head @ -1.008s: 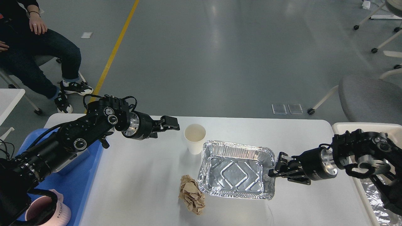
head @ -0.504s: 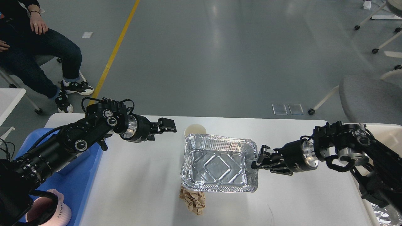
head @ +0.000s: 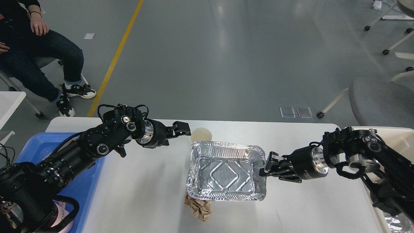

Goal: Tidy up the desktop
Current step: 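Reach the left gripper toward the white paper cup, then grasp the paper cup with the left gripper and lift it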

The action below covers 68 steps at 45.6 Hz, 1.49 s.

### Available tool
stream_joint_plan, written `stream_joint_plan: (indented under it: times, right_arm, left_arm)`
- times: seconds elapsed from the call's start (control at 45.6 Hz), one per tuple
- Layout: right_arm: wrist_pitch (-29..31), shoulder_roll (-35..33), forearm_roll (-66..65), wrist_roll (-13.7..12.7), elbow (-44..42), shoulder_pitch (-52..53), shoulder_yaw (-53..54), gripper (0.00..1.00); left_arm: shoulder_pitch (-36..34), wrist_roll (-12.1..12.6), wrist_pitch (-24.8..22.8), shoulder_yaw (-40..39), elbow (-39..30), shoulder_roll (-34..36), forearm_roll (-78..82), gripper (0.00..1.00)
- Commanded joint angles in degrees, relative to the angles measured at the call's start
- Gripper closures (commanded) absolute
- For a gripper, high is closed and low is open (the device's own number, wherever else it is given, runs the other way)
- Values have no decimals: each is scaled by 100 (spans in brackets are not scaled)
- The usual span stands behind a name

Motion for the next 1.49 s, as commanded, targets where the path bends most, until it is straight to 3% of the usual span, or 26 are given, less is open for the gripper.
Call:
stream_joint_plan:
  times: [0.0, 0.679, 1.117, 1.227, 1.336, 1.468]
  right_arm:
    - [0, -20, 9, 0, 37, -3, 1, 100]
    - [0, -81, 0, 0, 160, -144, 9, 100]
    - [-9, -116, 0, 0, 204, -241, 9, 100]
    - [-9, -116, -9, 0, 204, -241, 9, 100]
    - [-9, -116, 0, 0, 204, -249, 18, 100]
    - [-9, -116, -9, 0, 204, -258, 18, 100]
  left_arm:
    - [-13, -2, 106, -1, 99, -160, 2, 3]
    - [58, -81, 766, 201, 652, -644, -42, 3]
    - [66, -177, 783, 210, 775, -749, -24, 3]
    - [58, -204, 766, 411, 767, -732, 11, 18]
    - [5, -213, 818, 745, 775, -723, -15, 55]
    - [-4, -221, 977, 781, 775, -697, -33, 58]
